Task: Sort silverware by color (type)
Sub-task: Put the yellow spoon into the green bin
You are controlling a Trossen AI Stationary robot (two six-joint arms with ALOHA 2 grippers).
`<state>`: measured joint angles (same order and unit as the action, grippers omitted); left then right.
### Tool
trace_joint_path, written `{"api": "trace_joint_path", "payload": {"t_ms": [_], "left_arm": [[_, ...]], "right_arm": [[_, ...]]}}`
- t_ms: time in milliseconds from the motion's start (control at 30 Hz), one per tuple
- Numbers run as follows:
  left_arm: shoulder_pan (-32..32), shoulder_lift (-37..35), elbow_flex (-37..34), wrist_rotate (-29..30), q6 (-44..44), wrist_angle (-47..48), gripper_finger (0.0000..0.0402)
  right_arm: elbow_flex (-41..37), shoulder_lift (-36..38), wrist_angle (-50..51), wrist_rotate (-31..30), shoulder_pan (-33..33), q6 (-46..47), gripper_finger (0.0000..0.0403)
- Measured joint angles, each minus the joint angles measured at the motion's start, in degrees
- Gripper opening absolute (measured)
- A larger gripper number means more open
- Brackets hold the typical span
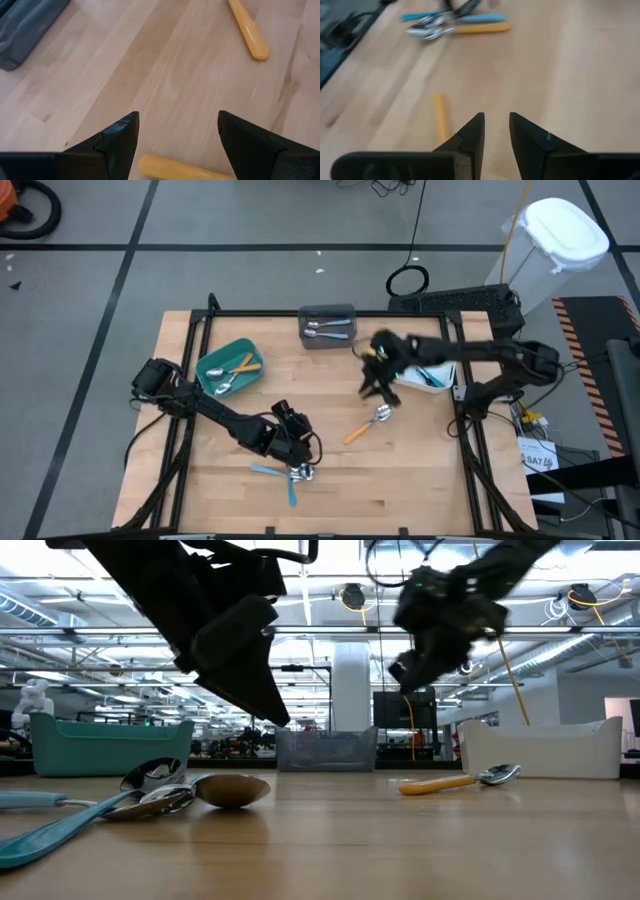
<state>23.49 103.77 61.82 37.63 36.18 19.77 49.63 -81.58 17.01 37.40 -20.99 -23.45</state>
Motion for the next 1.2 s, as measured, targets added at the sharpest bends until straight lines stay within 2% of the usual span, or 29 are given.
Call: {"api": "trace_joint_path", "payload": {"t_ms": [100,267,400,533,800,967,1033,1200], "left_arm": [[0.2,0.0,0.0,0.0,-0.4,0.9,0.0268],[0.0,0.0,0.0,-4.4,-5.5,1.1,0.0268],[0.0,0.0,0.0,-11.2,-13.2,1.2,0.0268],[-0.3,0.0,1.4,-18.7,-19.2,3.1,0.0268],[-1.4,-0.2,7.1,-20.9,-28.6,10.4,0.0268],[-2.9,-0.2,7.1,-26.0,-34.1,10.9,0.0267],[-3.0,-0.2,7.1,-27.1,-35.3,11.0,0.0258],[-2.6,-0.1,7.1,-27.3,-37.6,12.5,0.0219]], "right_arm": [[-7.8,3.8,-6.6,-1.8,5.7,4.9,0.0086],[-15.0,8.0,-13.9,-12.8,15.2,13.4,0.0086],[-15.3,8.9,-14.4,-17.6,20.5,16.6,0.0086],[-15.4,8.8,-15.9,-18.1,23.8,17.3,0.0086],[-15.4,8.0,-15.9,-25.6,29.3,19.9,0.0086],[-15.4,6.6,-15.9,-25.7,32.9,21.3,0.0086],[-15.6,6.0,-15.7,-26.0,34.7,23.0,0.0086],[-15.6,4.3,-16.3,-31.7,38.5,25.4,0.0086]]}}
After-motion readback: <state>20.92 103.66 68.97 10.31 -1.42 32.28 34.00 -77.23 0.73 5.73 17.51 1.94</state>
